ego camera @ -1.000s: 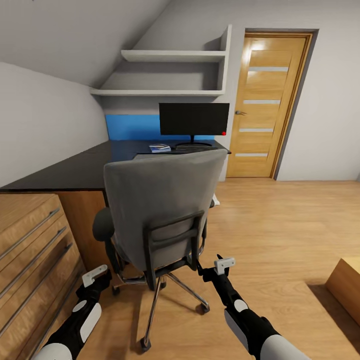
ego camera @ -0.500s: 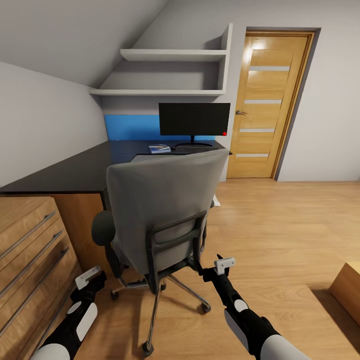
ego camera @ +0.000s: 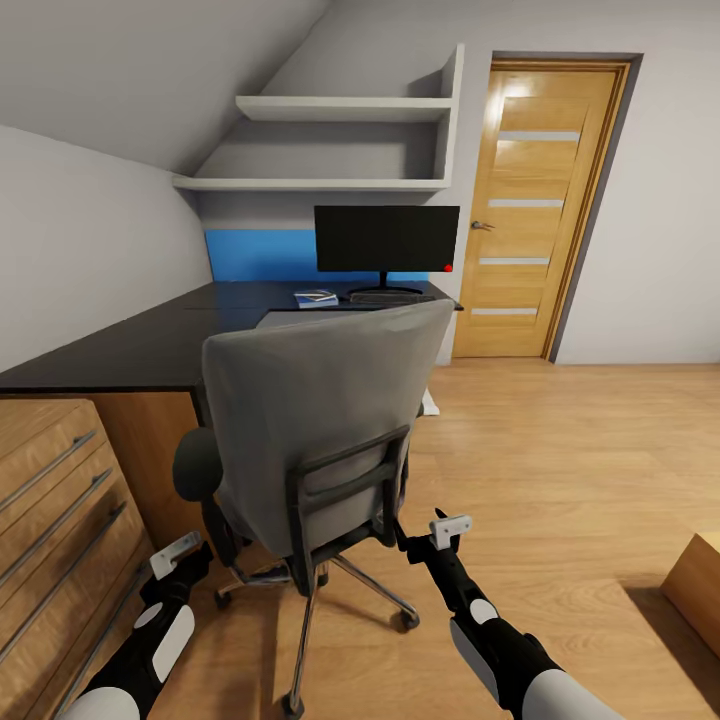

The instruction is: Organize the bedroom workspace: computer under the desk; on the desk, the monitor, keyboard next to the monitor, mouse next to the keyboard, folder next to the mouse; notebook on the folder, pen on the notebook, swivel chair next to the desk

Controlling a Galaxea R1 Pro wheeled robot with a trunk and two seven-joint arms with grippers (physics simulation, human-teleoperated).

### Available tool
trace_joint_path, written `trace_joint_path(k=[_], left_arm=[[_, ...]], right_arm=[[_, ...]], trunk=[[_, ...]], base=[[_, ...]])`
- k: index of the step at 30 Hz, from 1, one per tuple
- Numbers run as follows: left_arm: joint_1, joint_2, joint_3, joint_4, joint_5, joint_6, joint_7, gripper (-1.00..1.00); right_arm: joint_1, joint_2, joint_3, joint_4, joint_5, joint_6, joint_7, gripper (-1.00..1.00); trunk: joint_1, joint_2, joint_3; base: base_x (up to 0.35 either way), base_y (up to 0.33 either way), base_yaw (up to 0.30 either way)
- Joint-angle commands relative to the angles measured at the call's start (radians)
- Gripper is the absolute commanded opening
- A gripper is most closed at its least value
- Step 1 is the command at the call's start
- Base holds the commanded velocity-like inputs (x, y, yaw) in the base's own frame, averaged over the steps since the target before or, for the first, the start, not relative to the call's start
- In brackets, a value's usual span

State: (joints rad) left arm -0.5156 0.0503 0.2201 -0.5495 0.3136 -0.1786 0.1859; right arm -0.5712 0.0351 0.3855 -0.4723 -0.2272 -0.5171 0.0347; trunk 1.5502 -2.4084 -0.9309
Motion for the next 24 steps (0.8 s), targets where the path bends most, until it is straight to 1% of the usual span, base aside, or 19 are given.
trace_joint_path(k=[1, 5, 7, 15, 24], left_arm=[[0.0, 0.0, -0.002, 0.0, 0.01, -0.004, 0.001, 1.0], [0.0, 0.0, -0.002, 0.0, 0.01, -0.004, 0.001, 1.0], [0.0, 0.0, -0.002, 0.0, 0.01, -0.004, 0.001, 1.0], [0.0, 0.0, -0.004, 0.0, 0.01, -0.004, 0.001, 1.0], [0.0, 0.0, -0.004, 0.0, 0.009, -0.005, 0.001, 1.0]], right_arm=[[-0.001, 0.0, 0.004, 0.001, -0.011, -0.004, 0.004, 1.0], [-0.001, -0.001, 0.004, 0.001, -0.011, -0.004, 0.004, 1.0], [-0.001, -0.001, 0.004, 0.001, -0.011, -0.004, 0.004, 1.0], [-0.001, -0.001, 0.004, 0.001, -0.011, -0.004, 0.004, 1.0], [-0.001, -0.001, 0.004, 0.001, -0.011, -0.004, 0.004, 1.0]], trunk=[[0.0, 0.0, -0.001], [0.0, 0.0, -0.001], [0.0, 0.0, -0.001], [0.0, 0.0, -0.001], [0.0, 0.0, -0.001]], base=[[0.014, -0.01, 0.0], [0.007, -0.012, 0.0], [0.002, -0.131, 0.0], [0.0, -0.256, 0.0], [0.001, -0.187, 0.0]])
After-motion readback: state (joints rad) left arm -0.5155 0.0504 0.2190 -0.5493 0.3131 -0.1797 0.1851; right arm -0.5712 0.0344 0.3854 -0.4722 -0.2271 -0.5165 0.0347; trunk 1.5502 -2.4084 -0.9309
